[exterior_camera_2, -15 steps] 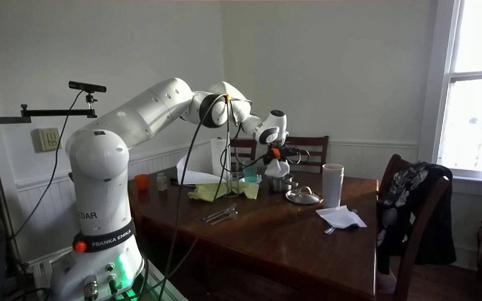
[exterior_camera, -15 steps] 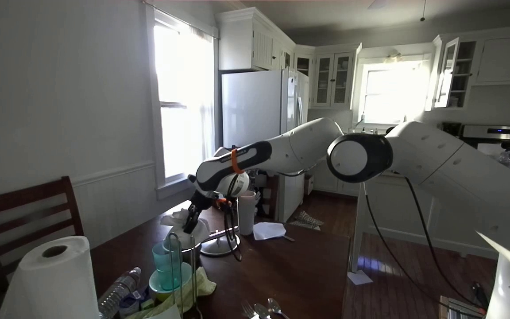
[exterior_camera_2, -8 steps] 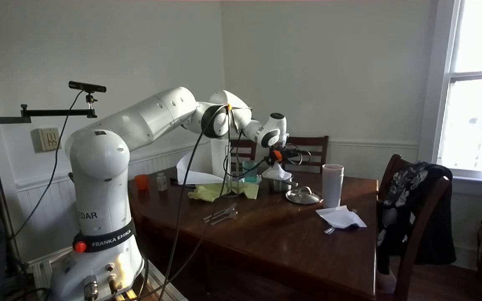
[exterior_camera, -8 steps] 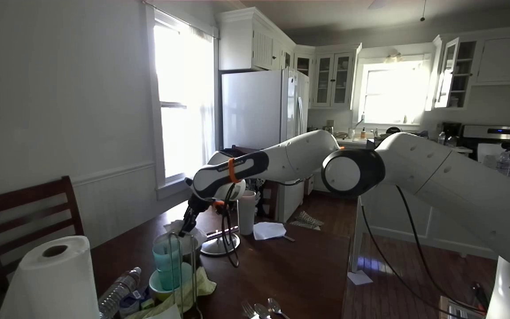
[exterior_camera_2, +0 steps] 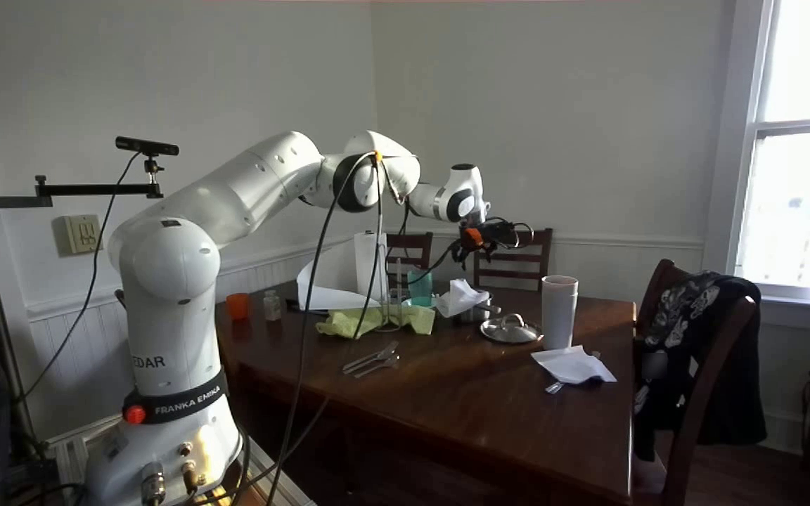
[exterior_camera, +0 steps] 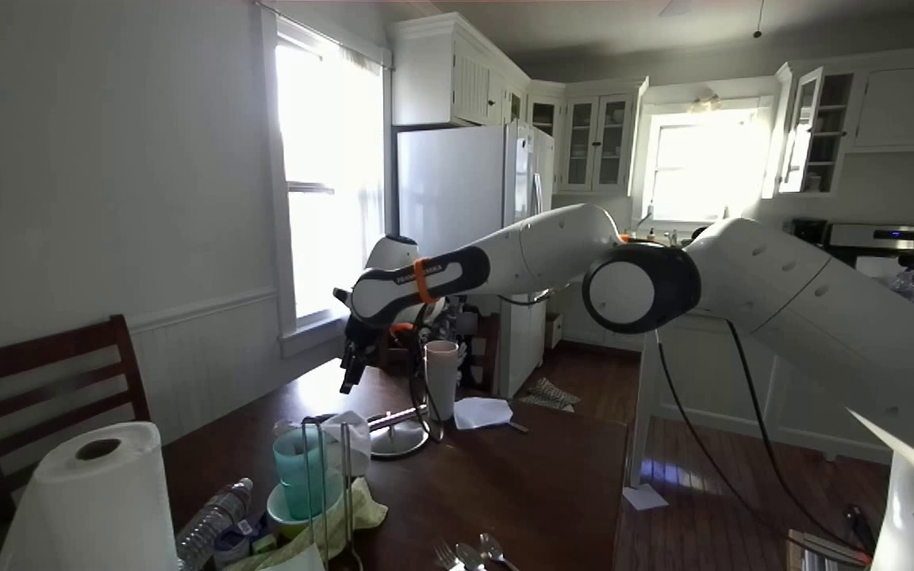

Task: Fold the white cloth, then put it in the pot

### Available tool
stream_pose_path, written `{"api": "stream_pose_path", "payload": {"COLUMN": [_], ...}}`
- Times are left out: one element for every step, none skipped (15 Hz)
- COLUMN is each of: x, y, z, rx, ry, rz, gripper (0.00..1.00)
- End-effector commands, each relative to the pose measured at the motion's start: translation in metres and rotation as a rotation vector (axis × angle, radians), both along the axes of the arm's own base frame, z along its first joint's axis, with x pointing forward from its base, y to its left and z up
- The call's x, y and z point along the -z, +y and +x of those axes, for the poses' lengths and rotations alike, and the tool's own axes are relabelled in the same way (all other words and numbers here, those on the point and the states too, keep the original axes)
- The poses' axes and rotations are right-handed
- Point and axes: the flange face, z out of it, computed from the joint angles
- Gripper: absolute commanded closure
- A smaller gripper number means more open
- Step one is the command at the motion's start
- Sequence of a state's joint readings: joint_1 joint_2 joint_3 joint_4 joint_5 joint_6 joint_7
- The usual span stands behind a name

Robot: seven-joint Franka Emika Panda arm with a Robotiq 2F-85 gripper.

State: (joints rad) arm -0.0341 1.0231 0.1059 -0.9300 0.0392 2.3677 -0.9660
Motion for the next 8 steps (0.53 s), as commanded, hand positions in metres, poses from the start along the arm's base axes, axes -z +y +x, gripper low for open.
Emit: {"api": "stream_pose_path", "payload": {"x": [-0.029, -0.033, -0.037, -0.040, -0.041, -0.034, -0.038, -0.040], "y": [-0.021, -0.026, -0.033, -0.038, -0.041, -0.038, -0.039, -0.039], "z": [-0.034, -0.043, -0.052, -0.063, -0.074, -0.044, -0.048, -0.047], "rx": [0.033, 0.035, 0.060, 0.087, 0.121, 0.067, 0.075, 0.074], "ry": [0.157, 0.194, 0.226, 0.269, 0.314, 0.239, 0.250, 0.247], "rz": [-0.117, -0.149, -0.181, -0.199, -0.198, -0.159, -0.160, -0.158], "gripper": [0.00, 0.00, 0.00, 0.00, 0.00, 0.00, 0.00, 0.00]}}
